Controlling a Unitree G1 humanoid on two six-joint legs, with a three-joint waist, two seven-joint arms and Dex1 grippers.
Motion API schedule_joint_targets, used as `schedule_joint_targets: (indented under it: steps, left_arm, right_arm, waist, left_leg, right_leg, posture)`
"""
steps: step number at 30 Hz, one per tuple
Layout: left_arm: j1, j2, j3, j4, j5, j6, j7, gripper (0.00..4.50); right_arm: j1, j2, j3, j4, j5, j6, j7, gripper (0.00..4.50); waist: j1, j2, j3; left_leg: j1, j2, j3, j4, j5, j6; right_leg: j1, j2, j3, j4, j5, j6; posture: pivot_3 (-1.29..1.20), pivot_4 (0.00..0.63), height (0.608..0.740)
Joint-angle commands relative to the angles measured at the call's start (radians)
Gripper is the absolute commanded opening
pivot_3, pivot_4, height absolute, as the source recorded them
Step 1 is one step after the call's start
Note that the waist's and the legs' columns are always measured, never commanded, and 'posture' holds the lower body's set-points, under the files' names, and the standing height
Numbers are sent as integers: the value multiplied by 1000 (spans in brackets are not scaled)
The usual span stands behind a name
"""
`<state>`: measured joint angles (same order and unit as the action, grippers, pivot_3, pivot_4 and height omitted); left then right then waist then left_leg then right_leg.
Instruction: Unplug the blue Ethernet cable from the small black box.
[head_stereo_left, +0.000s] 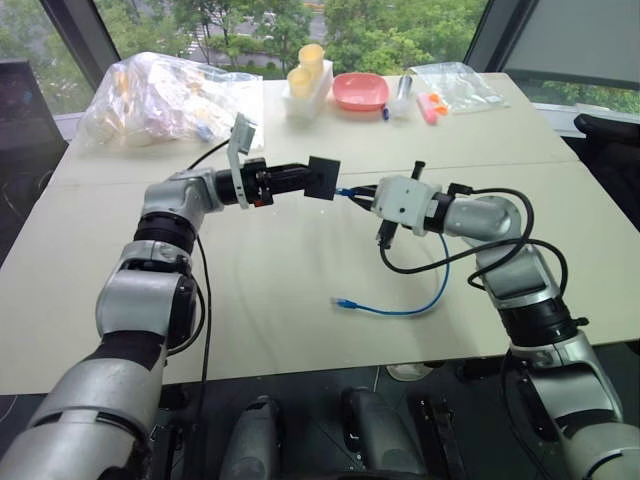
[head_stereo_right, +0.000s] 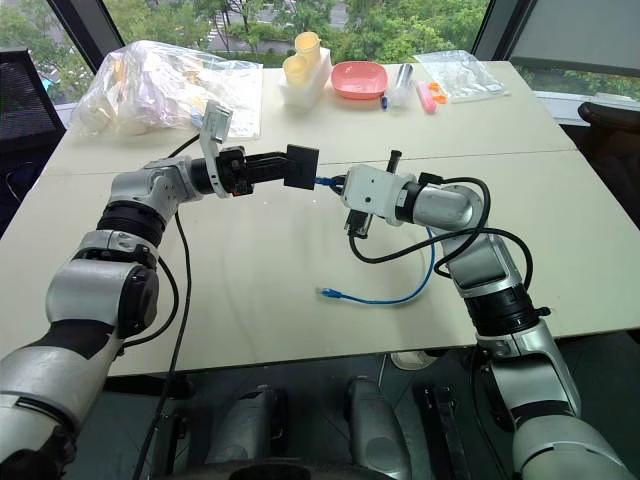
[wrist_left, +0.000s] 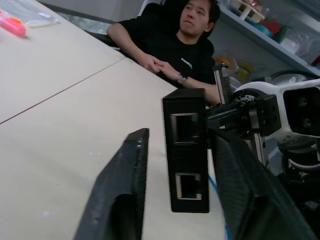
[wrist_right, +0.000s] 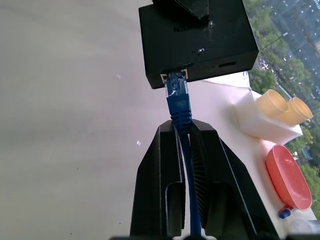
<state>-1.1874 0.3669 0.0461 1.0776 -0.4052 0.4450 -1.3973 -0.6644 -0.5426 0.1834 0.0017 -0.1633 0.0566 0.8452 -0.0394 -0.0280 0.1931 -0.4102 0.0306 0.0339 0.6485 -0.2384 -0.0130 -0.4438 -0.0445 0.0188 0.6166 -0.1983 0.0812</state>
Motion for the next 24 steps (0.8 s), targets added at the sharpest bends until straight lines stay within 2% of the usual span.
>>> schedule_joint_targets:
  steps: [1,5,8,10,11,13,17,19,24]
  left_arm:
    - [-38,-3,26,-2,10,-13,-17,563]
    - [-32,-12,32,-1,19,-19,-21,496]
    - [-21,-23,38,-6,23,-20,-9,496]
    - [-8,-33,53,-13,12,-9,-1,496]
    - [-2,-37,68,-18,1,0,11,496]
    - [7,-42,87,-32,-14,16,13,496]
    - [12,-52,126,-52,-40,52,20,496]
    - [14,-53,141,-63,-49,68,26,496]
    - [27,-65,215,-132,-134,192,56,496]
  right_arm:
    - [-3,-13,-2,-63,-1,-7,-12,0]
    - [6,-19,9,-89,-14,0,-8,0]
    - [24,-25,1,-114,0,28,2,1181]
    - [68,-14,-48,-159,27,101,-32,2119]
    - [99,59,-134,-225,148,259,-79,2604]
    - [135,205,-282,-335,383,532,-169,2604]
    - [194,456,-451,-477,783,828,-317,2604]
    - [202,518,-493,-503,881,893,-390,2604]
    - [300,629,-465,-492,977,903,-498,2604]
  waist:
    - [1,0,0]
    - [1,0,0]
    - [1,0,0]
    - [2,0,0]
    - [4,0,0]
    - [3,-1,0]
    - [4,-1,0]
    - [3,-1,0]
    - [5,0,0]
  left_leg:
    - [0,0,0,0,0,0]
    - [0,0,0,0,0,0]
    - [0,0,0,0,0,0]
    - [0,0,0,0,0,0]
    - [0,0,0,0,0,0]
    - [0,0,-2,0,0,0]
    - [0,1,-3,1,0,0]
    - [0,1,-5,0,0,0]
    - [0,1,-5,1,0,0]
  right_leg:
    - [0,0,0,0,0,0]
    - [0,0,0,0,0,0]
    - [0,0,0,0,0,0]
    - [0,0,0,0,0,0]
    - [0,0,0,0,0,0]
    - [0,0,-1,0,0,0]
    - [0,0,-2,3,0,0]
    - [0,0,-3,4,0,0]
    - [1,0,-3,3,0,0]
  posture:
    - [0,150,740]
    - [0,150,740]
    - [0,150,740]
    - [0,150,740]
    - [0,150,740]
    - [0,150,740]
    - [0,150,740]
    - [0,150,740]
    - [0,150,740]
